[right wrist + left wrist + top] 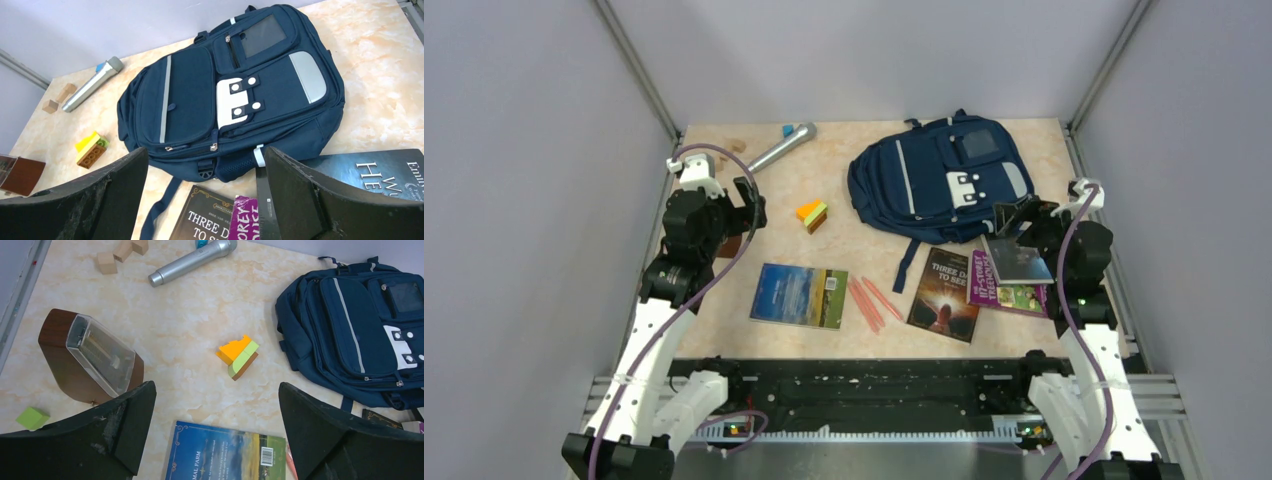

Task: Pack the student bag
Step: Pick up the student bag at the center of the board.

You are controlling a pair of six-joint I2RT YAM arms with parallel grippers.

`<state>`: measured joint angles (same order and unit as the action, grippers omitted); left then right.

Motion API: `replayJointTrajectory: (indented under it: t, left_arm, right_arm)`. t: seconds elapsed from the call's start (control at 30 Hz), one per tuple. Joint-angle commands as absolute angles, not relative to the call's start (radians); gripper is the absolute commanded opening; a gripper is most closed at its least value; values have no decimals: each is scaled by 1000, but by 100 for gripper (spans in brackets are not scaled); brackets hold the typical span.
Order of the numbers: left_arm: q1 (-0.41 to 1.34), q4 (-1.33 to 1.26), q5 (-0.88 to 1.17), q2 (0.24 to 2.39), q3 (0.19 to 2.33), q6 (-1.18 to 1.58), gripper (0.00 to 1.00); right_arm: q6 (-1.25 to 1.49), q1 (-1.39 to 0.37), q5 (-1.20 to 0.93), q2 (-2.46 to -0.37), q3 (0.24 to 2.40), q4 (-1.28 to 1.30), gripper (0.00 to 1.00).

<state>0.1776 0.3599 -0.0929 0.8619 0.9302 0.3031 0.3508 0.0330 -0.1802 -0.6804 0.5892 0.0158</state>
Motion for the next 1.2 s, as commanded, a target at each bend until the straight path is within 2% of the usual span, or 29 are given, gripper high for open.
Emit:
replayJointTrajectory:
  t: [0.0, 0.47, 0.67, 0.83, 1.03, 1.17]
  left_arm:
    - [173, 330, -107, 854, 955, 285, 98]
    - [173, 327, -72, 825, 935, 247, 98]
    - [173, 316, 57, 828, 932, 270, 98]
    - [173, 316, 85, 822, 933, 276, 97]
    - [173, 317, 73, 814, 928, 276, 97]
    - [174, 324, 68, 822, 931, 270, 96]
  right_arm:
    - [341, 25, -172, -664, 618, -3, 86]
    - [330, 26, -269, -694, 605, -40, 87]
    - [312, 21, -360, -787, 624, -50, 83]
    - [267, -86, -282, -918, 669, -10, 79]
    - [228, -252, 7, -1062, 725, 48, 78]
    - [179, -400, 80, -1173, 747, 9, 77]
